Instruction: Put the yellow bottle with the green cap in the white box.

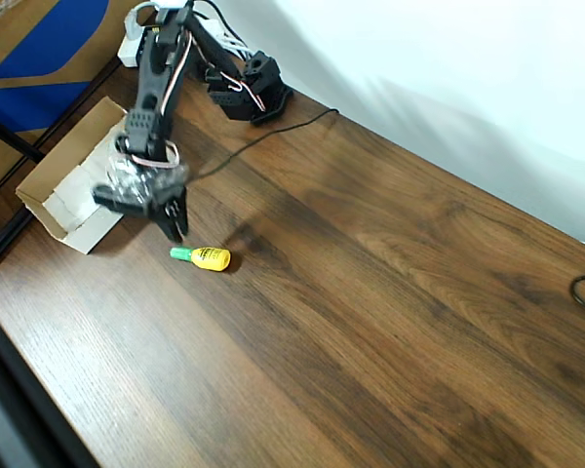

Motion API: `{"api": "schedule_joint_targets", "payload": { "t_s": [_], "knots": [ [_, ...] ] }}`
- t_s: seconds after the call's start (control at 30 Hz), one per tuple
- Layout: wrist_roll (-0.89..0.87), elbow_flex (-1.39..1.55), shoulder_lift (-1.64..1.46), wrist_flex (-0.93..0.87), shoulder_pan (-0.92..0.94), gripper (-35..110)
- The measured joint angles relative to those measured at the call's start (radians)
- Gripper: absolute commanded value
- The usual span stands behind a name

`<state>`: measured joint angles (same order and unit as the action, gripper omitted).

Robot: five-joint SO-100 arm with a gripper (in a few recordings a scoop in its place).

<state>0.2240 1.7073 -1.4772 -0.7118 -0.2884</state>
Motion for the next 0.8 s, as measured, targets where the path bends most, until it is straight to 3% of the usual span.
{"api": "schedule_joint_targets", "payload": {
  "t_s": [0.53,0.8],
  "knots": [
    [0.067,-0.057,0.126,0.055,-0.034,30],
    [0.138,-0.041,0.126,0.055,-0.037,30]
  ]
}}
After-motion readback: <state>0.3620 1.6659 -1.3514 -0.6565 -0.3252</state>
